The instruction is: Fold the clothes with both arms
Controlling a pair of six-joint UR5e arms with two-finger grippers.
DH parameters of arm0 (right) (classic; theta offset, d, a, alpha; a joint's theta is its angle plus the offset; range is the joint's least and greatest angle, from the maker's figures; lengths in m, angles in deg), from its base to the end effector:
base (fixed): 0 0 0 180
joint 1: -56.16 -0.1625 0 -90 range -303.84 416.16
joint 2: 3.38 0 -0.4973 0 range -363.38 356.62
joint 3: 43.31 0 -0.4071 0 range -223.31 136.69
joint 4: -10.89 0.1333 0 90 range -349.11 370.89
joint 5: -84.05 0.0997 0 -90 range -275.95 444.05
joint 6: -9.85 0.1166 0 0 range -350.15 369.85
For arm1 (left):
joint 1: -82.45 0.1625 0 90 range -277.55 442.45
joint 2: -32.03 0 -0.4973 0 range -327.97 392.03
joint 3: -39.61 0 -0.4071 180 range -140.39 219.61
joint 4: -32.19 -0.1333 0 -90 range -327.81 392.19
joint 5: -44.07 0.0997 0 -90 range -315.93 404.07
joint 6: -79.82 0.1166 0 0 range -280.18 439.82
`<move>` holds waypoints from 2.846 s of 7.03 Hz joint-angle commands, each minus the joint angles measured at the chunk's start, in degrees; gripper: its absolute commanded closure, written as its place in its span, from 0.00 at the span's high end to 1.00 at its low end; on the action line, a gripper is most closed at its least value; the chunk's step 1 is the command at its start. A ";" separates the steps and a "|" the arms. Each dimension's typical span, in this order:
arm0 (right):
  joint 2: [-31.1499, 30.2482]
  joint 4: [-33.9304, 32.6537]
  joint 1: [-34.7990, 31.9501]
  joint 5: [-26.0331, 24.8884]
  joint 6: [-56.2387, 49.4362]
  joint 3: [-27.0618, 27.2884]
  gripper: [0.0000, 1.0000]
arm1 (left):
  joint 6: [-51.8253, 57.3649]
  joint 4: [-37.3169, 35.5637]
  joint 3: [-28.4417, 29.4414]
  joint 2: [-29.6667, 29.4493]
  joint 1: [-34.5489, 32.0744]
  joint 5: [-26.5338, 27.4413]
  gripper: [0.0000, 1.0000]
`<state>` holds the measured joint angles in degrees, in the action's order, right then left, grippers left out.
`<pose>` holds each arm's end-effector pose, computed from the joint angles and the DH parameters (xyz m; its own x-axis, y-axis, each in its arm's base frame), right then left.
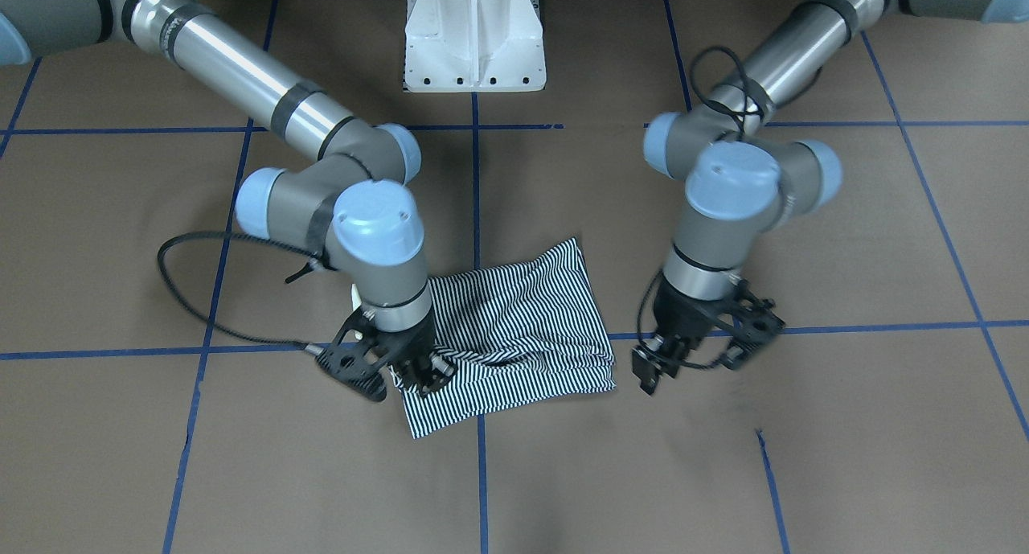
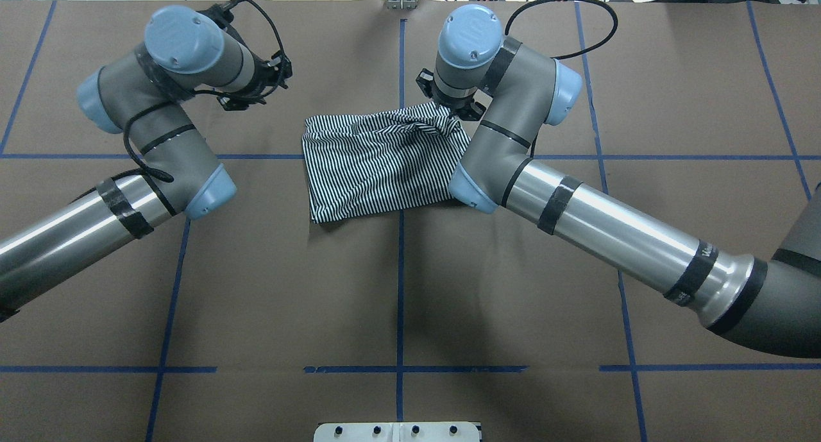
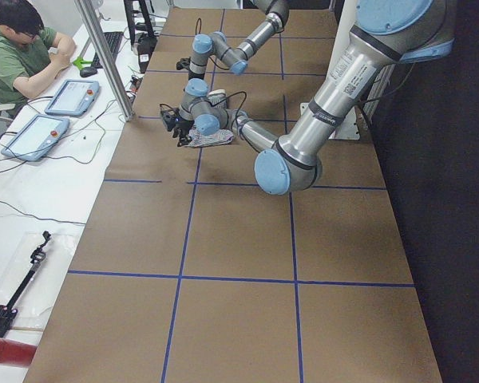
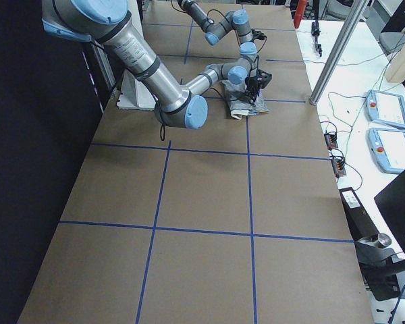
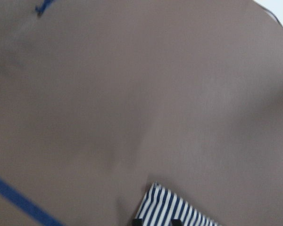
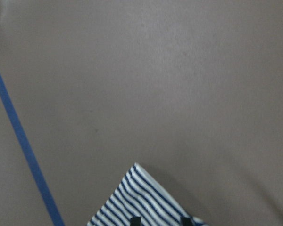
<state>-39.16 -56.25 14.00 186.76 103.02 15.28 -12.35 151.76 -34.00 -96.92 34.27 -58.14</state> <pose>-0.6169 -0.7038 0.3036 0.4874 0.5141 0.7057 -0.5659 0.8015 -0.1931 0.4790 -0.6982 0.3843 0.3857 -0.4865 -0.7839 0.6321 0.7583 -0.1596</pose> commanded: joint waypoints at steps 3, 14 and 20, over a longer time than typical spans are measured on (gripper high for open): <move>1.15 -0.09 -4.42 7.67 -8.24 0.55 1.00 | 6.97 0.49 1.19 0.53 -3.41 -5.94 1.00; 7.65 -6.17 5.09 -17.07 -46.56 -10.32 1.00 | 16.05 -1.88 -9.97 10.21 -8.08 -12.75 1.00; 9.06 2.72 -2.65 -7.58 -47.30 -10.44 1.00 | 12.65 -1.36 -3.41 2.32 -1.70 -11.09 1.00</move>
<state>-30.21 -53.55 13.48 173.18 55.36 3.27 2.18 149.99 -40.26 -91.16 28.99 -70.19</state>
